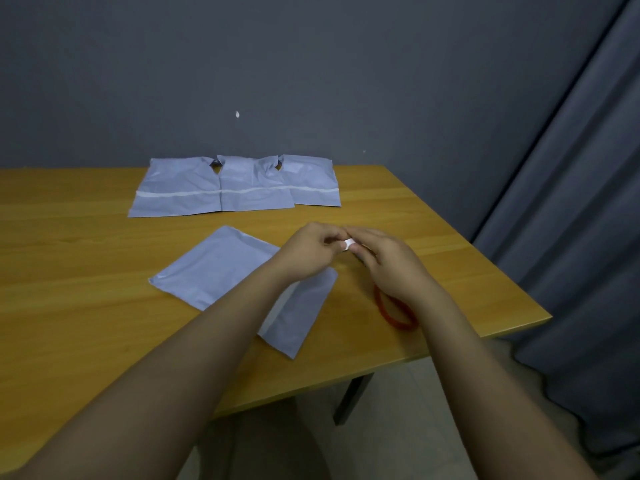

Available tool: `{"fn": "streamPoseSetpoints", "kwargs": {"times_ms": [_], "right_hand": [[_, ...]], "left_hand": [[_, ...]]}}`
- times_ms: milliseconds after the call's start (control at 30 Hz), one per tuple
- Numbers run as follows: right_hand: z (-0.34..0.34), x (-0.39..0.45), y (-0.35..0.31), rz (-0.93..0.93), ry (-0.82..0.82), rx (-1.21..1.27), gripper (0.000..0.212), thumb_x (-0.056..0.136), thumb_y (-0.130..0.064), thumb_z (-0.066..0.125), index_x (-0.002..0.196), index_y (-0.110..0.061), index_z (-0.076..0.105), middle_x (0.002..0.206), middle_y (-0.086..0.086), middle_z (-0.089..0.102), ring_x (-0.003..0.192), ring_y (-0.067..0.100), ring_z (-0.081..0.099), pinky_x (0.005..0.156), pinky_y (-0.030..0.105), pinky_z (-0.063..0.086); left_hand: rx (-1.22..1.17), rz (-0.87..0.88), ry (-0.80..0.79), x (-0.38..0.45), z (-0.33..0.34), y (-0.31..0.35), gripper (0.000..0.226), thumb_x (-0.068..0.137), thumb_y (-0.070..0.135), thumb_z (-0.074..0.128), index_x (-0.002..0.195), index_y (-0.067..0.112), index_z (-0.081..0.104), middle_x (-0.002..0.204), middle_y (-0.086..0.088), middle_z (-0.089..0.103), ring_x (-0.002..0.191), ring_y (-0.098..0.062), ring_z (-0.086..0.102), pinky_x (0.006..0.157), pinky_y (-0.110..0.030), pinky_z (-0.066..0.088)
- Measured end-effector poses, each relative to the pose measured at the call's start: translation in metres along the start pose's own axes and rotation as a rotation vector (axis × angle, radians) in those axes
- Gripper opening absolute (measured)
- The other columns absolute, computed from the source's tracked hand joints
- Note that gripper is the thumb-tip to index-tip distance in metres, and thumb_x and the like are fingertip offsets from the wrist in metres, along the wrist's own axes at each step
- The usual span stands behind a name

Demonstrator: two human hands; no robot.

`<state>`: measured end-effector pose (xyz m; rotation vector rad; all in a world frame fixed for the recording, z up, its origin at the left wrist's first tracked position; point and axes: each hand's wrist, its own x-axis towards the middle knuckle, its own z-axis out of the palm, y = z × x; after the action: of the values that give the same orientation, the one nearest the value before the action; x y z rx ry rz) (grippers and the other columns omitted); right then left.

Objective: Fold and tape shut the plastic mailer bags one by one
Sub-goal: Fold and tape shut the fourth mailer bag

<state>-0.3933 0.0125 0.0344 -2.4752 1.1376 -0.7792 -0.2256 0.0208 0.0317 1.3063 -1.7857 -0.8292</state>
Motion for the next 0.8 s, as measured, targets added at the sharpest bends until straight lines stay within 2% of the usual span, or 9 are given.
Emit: {"fn": "streamPoseSetpoints", "kwargs": {"times_ms": [67,133,200,267,367,467,600,700,800], "right_hand": [[0.005,0.005,0.003,0.008,-0.012,0.006,0.024,0.096,-0.017,0.055,0.117,-0.016,0.067,0.115,-0.001,0.068,0.107,0.017,0.06,0.086,0.026,0.044],[0.005,0.007,0.007,0.057,0.04,-0.014,0.02,0.092,-0.018,0.061,0.109,-0.015,0.071,0.108,0.001,0.07,0.1,0.019,0.062,0.082,0.03,0.045],[0.002,0.011,0.019,0.163,0.177,-0.138,0.019,0.089,-0.017,0.063,0.105,-0.011,0.072,0.109,0.006,0.069,0.1,0.023,0.061,0.081,0.034,0.046],[-0.001,0.016,0.035,0.318,0.229,-0.305,0.019,0.089,-0.013,0.06,0.103,-0.005,0.07,0.107,0.013,0.066,0.095,0.03,0.059,0.077,0.039,0.048],[0.0,0.024,0.052,0.539,0.03,-0.407,0.022,0.093,-0.015,0.055,0.107,-0.014,0.071,0.101,0.012,0.066,0.085,0.028,0.058,0.065,0.035,0.047],[0.008,0.028,0.052,0.581,-0.051,-0.461,0.024,0.094,-0.024,0.05,0.1,-0.014,0.071,0.1,0.01,0.066,0.084,0.027,0.055,0.063,0.03,0.042],[0.018,0.031,0.039,0.281,0.106,-0.445,0.029,0.096,-0.024,0.048,0.114,-0.011,0.067,0.119,0.009,0.061,0.112,0.031,0.049,0.084,0.037,0.043],[0.027,0.033,0.036,0.165,0.036,-0.321,0.024,0.095,-0.022,0.05,0.104,-0.014,0.07,0.113,0.004,0.064,0.11,0.027,0.052,0.087,0.04,0.046],[0.029,0.033,0.04,0.152,0.057,-0.175,0.02,0.094,-0.02,0.053,0.096,-0.015,0.072,0.105,0.003,0.067,0.101,0.023,0.058,0.084,0.043,0.049]], "left_hand": [[0.02,-0.022,-0.006,-0.002,-0.004,-0.006,0.016,0.093,0.011,0.057,0.101,0.009,0.071,0.097,-0.002,0.068,0.09,-0.012,0.06,0.082,-0.024,0.045],[0.027,-0.041,0.052,-0.004,-0.006,-0.012,0.018,0.09,0.013,0.063,0.107,0.01,0.067,0.11,-0.004,0.063,0.1,-0.014,0.057,0.089,-0.022,0.042],[0.195,-0.081,0.216,-0.004,-0.008,-0.018,0.026,0.088,0.017,0.065,0.113,0.013,0.06,0.123,-0.007,0.051,0.114,-0.019,0.046,0.093,-0.02,0.032],[0.454,-0.221,0.304,-0.008,-0.013,-0.023,0.028,0.092,0.023,0.056,0.118,0.013,0.053,0.132,-0.01,0.04,0.126,-0.026,0.033,0.1,-0.029,0.027],[0.84,-0.588,0.122,-0.02,-0.02,-0.031,0.054,0.097,0.047,0.036,0.14,0.014,0.032,0.152,-0.012,0.012,0.142,-0.03,0.004,0.111,-0.058,0.007],[0.856,-0.776,-0.024,-0.03,-0.021,-0.045,0.082,0.091,0.068,0.02,0.152,0.017,-0.003,0.157,-0.011,-0.016,0.143,-0.035,-0.017,0.106,-0.068,-0.004],[0.855,-0.611,-0.042,-0.027,-0.021,-0.061,0.088,0.088,0.072,0.021,0.151,0.021,-0.012,0.157,-0.008,-0.022,0.142,-0.035,-0.019,0.106,-0.068,-0.005],[0.876,-0.45,-0.124,-0.012,-0.021,-0.07,0.087,0.087,0.074,0.023,0.15,0.026,-0.013,0.156,-0.003,-0.024,0.143,-0.031,-0.021,0.108,-0.066,-0.006],[0.893,-0.352,-0.187,0.009,-0.021,-0.077,0.088,0.085,0.075,0.023,0.15,0.029,-0.013,0.156,-0.001,-0.024,0.143,-0.027,-0.021,0.109,-0.065,-0.008]]}}
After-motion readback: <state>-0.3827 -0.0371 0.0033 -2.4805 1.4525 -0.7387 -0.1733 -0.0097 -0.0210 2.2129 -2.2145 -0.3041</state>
